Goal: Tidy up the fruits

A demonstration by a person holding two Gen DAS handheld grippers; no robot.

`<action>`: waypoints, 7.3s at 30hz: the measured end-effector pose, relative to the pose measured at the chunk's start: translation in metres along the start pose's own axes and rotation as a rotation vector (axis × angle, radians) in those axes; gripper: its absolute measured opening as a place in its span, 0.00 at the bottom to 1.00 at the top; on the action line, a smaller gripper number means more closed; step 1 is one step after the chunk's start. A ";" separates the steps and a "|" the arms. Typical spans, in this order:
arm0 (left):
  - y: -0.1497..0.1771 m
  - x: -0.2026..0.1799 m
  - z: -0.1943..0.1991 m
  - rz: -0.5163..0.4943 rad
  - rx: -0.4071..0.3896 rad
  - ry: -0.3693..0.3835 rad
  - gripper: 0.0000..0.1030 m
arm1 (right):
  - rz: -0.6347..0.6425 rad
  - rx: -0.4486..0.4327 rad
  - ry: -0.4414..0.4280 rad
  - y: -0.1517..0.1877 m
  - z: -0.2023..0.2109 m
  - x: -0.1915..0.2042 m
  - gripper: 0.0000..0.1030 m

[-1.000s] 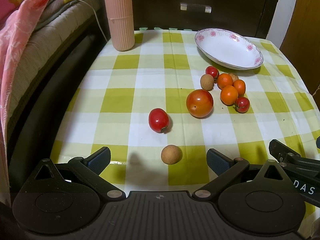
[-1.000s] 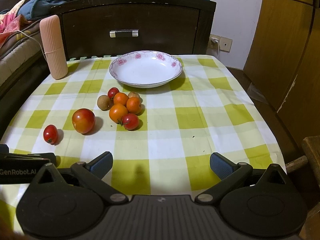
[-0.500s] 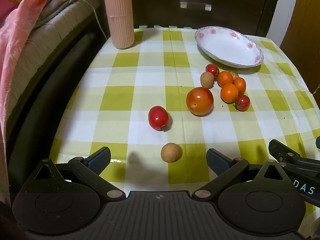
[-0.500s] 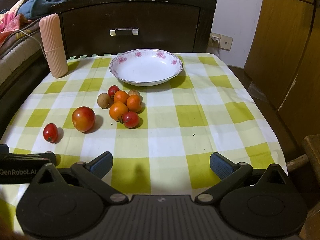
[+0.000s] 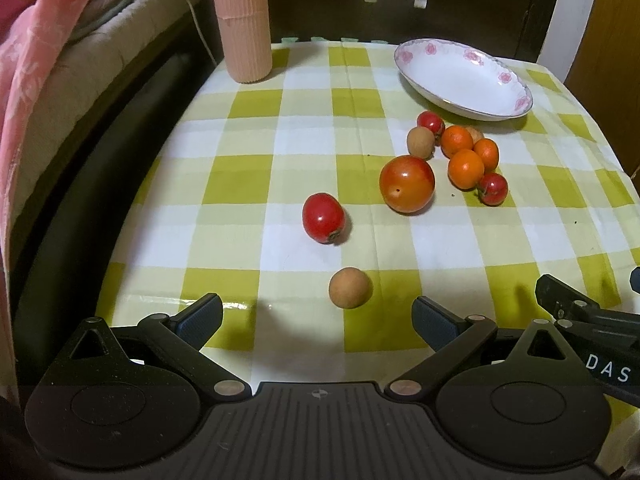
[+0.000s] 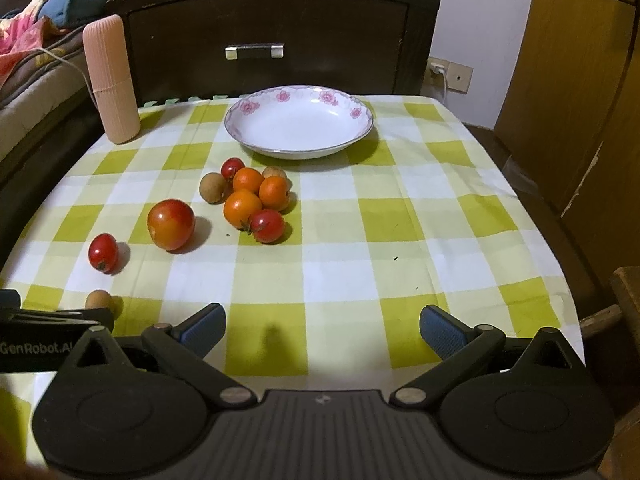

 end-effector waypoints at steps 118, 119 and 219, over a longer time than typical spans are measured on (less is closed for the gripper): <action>0.004 -0.021 -0.019 -0.115 0.002 0.111 0.29 | 0.135 0.044 -0.310 -0.058 -0.067 -0.006 0.04; 0.002 -0.019 -0.017 -0.104 0.001 0.113 0.29 | 0.132 0.041 -0.311 -0.058 -0.064 -0.007 0.04; -0.167 -0.046 -0.066 0.003 -0.008 0.375 0.30 | -0.233 0.269 -0.542 -0.156 -0.123 -0.054 0.24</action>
Point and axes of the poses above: each gripper's, at about its wrist camera, not at the fingertips, and z roughly against the way its jaws point, x to its left, y to its underside, the point moved 1 cm from there along -z, roughly the way its jaws point, and after that the axes turned 7 degrees about y, right-handed, at the moved point
